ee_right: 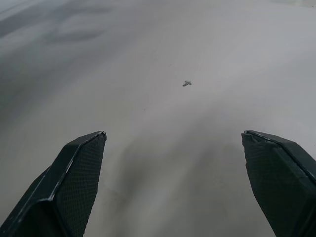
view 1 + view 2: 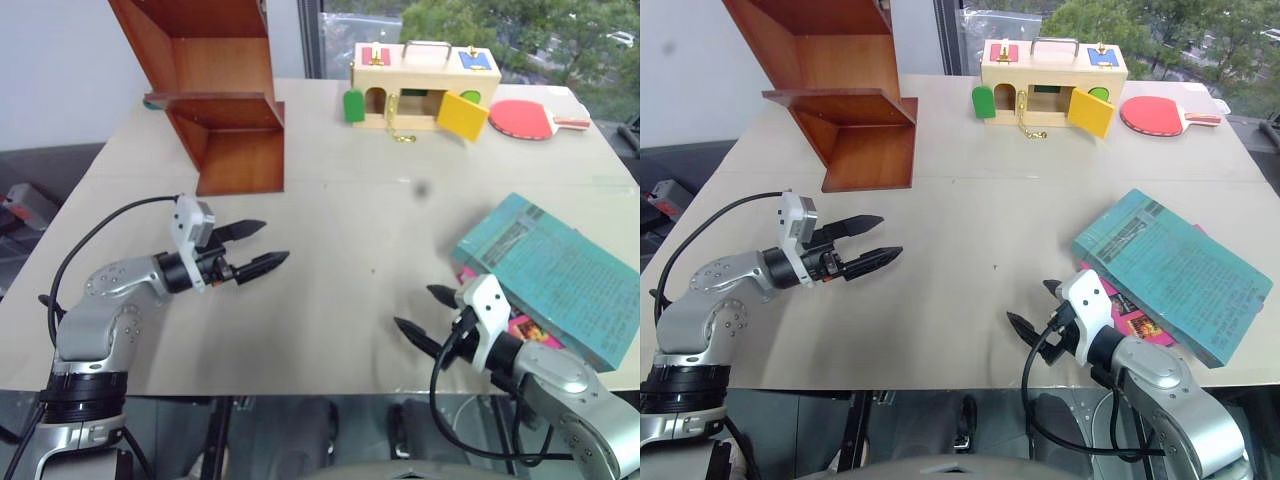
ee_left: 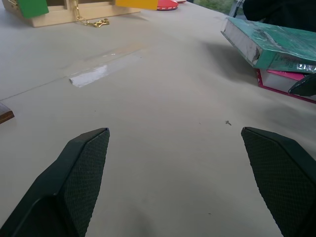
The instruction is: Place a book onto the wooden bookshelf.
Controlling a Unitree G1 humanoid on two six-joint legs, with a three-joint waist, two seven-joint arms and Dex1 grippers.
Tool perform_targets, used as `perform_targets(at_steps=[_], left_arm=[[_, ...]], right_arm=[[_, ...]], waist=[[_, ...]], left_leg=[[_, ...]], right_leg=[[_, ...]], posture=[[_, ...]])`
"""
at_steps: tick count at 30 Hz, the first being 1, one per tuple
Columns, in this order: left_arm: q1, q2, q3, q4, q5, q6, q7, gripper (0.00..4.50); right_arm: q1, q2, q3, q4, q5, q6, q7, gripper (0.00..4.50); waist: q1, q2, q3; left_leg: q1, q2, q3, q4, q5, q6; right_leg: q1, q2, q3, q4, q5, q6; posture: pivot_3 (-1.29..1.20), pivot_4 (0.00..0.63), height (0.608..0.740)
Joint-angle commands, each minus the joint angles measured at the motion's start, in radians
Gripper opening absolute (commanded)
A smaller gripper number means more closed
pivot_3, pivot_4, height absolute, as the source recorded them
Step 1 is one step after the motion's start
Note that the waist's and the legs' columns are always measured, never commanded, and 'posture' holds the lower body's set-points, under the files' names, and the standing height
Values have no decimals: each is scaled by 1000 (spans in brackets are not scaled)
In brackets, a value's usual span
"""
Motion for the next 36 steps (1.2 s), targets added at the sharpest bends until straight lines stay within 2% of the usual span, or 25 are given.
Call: perform_targets(at_steps=[1,12,13,14,16,19,25,27,28,29,30,33,36], left_arm=[[-28,23,19,-21,-12,-17,-28,4485],[-63,25,0,-14,-36,-52,-169,4485],[-61,32,-4,-23,-48,-55,-204,4500],[-59,38,-8,-32,-57,-56,-235,4500],[-54,52,-25,-55,-71,-51,-290,4500],[-55,53,-72,-85,-43,-81,-333,4500],[-85,23,-170,-122,-14,-126,-377,4500],[-108,4,-191,-108,-11,-131,-376,4500],[-116,-4,-200,-100,-6,-137,-379,4500],[-124,-11,-207,-93,-3,-141,-384,4500],[-133,-17,-214,-88,-4,-143,-387,4500],[-159,-28,-225,-83,-11,-135,-396,4500],[-166,-29,-232,-86,-8,-139,-403,4500]], right_arm=[[-7,1,-3,-42,5,-15,-7,4500],[-35,-19,-55,-47,23,-14,-7,4500],[-34,-26,-76,-56,38,-8,-1,3985],[-32,-32,-98,-66,51,-2,1,3748],[-20,-55,-165,-87,72,12,-4,2834],[29,-119,-326,-136,163,83,19,1480],[210,-233,-808,-130,274,163,105,1480],[282,-274,-932,-86,262,168,165,935],[315,-292,-977,-65,251,175,187,671],[346,-306,-1012,-46,239,180,206,217],[385,-316,-1043,-27,221,180,226,97],[506,-323,-1086,50,104,137,253,97],[551,-313,-1091,96,56,121,260,97]], waist=[[0,0,0],[0,0,0],[-1,0,0],[-1,0,0],[0,0,0],[4,0,0],[5,1,0],[3,1,0],[3,1,0],[3,1,0],[2,1,0],[2,1,0],[0,1,0]], left_leg=[[0,0,0,0,0,0],[0,0,0,0,0,0],[0,0,1,0,0,0],[0,0,1,0,0,0],[0,0,1,0,0,0],[-1,0,0,0,0,0],[-1,0,1,0,-2,3],[0,0,1,0,-2,4],[-1,0,0,0,-2,4],[0,0,1,0,-2,4],[1,0,1,0,-2,4],[1,0,1,0,-2,5],[1,0,2,0,-3,5]], right_leg=[[0,0,0,0,0,0],[0,1,0,0,0,0],[0,1,0,0,0,0],[0,0,0,0,0,0],[0,0,0,0,0,0],[0,0,0,-1,0,0],[1,0,0,-1,0,0],[1,1,0,-1,0,0],[1,1,0,-1,0,0],[2,1,0,-1,0,0],[2,1,0,-1,0,0],[2,3,1,-1,0,0],[2,5,2,-1,0,0]], posture=[[0,150,740],[0,150,740],[0,150,740],[0,150,740],[0,150,740],[0,150,740],[0,150,740],[0,150,740],[0,150,740],[0,150,740],[0,150,740],[0,150,740],[0,150,740]])
